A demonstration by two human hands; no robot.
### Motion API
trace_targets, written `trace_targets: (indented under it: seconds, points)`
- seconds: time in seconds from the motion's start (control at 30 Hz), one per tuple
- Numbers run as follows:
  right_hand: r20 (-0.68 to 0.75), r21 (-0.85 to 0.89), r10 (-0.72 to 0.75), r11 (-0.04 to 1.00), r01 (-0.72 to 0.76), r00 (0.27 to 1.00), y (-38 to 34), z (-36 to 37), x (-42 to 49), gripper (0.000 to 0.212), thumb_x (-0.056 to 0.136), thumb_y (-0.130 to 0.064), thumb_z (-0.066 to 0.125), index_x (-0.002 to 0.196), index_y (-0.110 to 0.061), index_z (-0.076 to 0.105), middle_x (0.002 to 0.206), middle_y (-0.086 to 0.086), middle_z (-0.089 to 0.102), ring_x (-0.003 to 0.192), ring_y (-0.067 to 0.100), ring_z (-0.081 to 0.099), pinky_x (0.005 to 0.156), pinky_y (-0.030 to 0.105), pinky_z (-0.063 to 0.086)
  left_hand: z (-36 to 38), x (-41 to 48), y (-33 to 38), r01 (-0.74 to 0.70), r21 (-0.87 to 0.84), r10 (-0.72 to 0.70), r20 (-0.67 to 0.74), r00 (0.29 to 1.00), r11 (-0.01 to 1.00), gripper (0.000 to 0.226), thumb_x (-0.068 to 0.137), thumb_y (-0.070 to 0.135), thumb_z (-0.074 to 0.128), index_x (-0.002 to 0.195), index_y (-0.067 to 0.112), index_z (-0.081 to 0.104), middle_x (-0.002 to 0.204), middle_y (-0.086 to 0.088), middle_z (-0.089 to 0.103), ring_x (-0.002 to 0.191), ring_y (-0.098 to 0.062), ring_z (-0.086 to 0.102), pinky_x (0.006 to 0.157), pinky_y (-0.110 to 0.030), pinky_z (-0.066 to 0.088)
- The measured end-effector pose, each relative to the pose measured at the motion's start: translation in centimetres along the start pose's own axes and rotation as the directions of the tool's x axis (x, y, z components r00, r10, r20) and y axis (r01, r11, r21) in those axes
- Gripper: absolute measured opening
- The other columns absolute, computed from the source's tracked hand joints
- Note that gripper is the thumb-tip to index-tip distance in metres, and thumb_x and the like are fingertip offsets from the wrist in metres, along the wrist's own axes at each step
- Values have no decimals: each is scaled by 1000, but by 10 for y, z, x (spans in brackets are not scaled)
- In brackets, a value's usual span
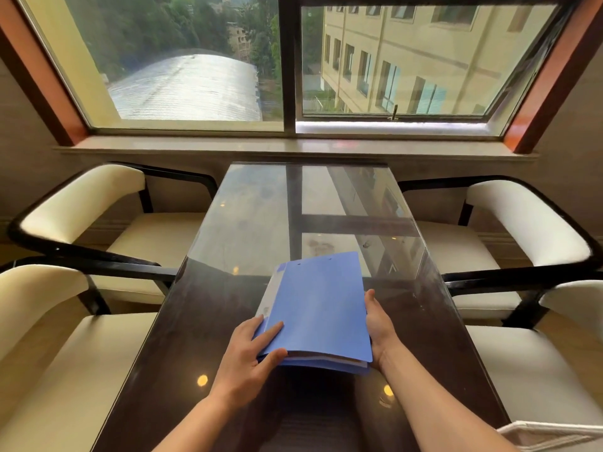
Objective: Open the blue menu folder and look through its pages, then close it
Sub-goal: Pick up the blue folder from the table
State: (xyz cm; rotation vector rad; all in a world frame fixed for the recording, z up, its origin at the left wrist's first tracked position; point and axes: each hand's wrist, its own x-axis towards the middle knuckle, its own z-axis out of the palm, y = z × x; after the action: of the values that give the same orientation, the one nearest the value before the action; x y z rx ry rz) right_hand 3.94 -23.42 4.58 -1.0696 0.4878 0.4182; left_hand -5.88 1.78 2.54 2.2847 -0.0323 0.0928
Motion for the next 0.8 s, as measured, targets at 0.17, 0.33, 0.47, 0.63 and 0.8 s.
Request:
trace_targets:
  seconds: [0.17, 0.33, 0.47, 0.63, 0.8]
  points:
    - [-32, 47, 28, 999, -27, 999, 7, 4, -1, 73, 89, -73, 28, 110, -16, 69, 116, 18, 66, 121, 45, 57, 110, 61, 36, -1, -2, -1, 0, -31, -1, -35, 999, 1000, 52, 85, 58, 53, 131, 36, 60, 139, 8, 49, 128, -8, 37, 108, -29, 31]
    - [85, 161, 108, 980, -120, 991, 9, 4, -3, 80, 85, -77, 34, 130, -17, 62, 131, 24, 63, 125, 48, 55, 110, 64, 37, -5, 1, 4, -39, -76, 27, -151, 988, 996, 36, 90, 43, 53, 121, 31, 66, 130, 2, 61, 122, -16, 48, 103, -36, 40]
    - [134, 5, 3, 1000, -4, 991, 2, 1, -10, 51, 90, -32, 67, 134, -10, 54, 125, 29, 64, 107, 47, 64, 95, 66, 49, -8, 4, 12, -74, -116, 49, -206, 977, 990, 63, 90, 69, 37, 121, 24, 68, 127, 2, 65, 119, -18, 54, 99, -35, 44]
    - [121, -49, 2, 999, 4, 993, -4, -1, -13, 40, 92, -13, 66, 129, -15, 52, 124, 30, 63, 102, 47, 64, 88, 68, 52, -12, 6, 24, -129, -189, 69, -295, 953, 973, 65, 89, 71, 36, 122, 24, 66, 125, 2, 65, 119, -15, 57, 98, -27, 42]
    - [89, -70, -33, 997, 39, 995, -8, -5, -13, 40, 92, 5, 59, 125, -16, 52, 120, 29, 64, 107, 53, 63, 85, 71, 51, -14, 12, 26, -112, -353, -17, -343, 939, 929, 68, 88, 71, 40, 124, 20, 65, 119, -1, 71, 111, -15, 65, 89, -33, 54]
